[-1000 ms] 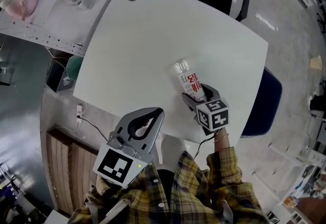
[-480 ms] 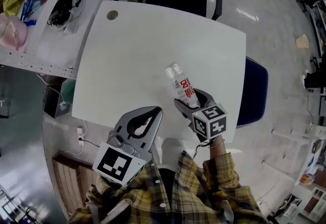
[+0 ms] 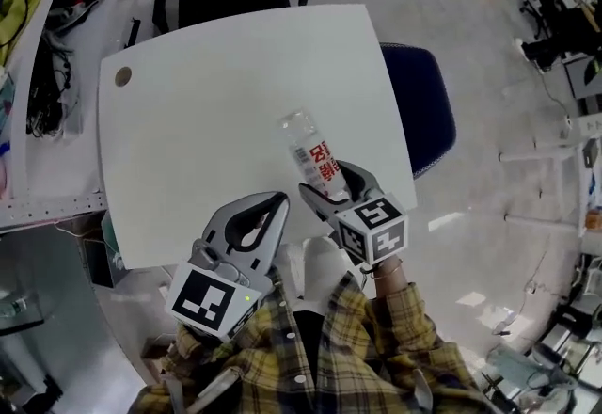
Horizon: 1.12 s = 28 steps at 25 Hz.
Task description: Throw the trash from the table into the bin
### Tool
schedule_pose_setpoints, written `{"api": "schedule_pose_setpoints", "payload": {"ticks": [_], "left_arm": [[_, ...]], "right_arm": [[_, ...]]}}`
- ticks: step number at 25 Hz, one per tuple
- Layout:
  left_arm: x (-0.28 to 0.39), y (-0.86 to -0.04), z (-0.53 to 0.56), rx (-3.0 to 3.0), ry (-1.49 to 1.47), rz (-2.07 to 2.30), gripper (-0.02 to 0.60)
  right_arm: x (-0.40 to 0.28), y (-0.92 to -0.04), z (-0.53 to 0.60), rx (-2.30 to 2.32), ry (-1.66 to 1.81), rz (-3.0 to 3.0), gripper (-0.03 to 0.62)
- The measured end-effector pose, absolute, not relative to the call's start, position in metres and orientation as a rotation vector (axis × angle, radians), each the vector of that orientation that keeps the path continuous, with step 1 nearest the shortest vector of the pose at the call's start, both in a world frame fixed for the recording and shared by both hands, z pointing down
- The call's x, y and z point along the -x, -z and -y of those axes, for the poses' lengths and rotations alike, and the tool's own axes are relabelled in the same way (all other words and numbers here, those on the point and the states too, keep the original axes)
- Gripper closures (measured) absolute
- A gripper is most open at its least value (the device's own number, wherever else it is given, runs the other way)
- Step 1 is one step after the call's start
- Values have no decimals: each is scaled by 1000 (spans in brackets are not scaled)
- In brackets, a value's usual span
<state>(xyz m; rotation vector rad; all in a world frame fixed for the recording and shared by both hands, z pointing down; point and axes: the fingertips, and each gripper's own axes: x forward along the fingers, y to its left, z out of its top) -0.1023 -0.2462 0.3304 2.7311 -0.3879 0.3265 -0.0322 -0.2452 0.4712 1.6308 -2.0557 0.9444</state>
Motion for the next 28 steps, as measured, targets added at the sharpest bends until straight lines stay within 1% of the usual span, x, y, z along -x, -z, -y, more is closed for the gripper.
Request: {"api": "schedule_pose_setpoints", "payload": {"ticks": [6, 12, 21, 24, 28], "left_arm": [[47, -299, 206, -2808, -331, 217, 572], [-17, -291, 147, -2839, -335, 149, 572], [-133, -305, 27, -2784, -324, 212, 572], [-168, -302, -7, -2779, -308, 225, 572], [-190, -299, -41, -2772, -323, 234, 572]], "right_arm": [[-18, -447, 193, -1787, -967, 2001, 281], [-80, -442, 132, -1855, -970, 1978, 281], [-203, -445, -1, -1804, -975, 1986, 281], [-233, -446, -37, -1775, -978, 2003, 281], [-258, -449, -74, -1751, -997, 1996, 281]]}}
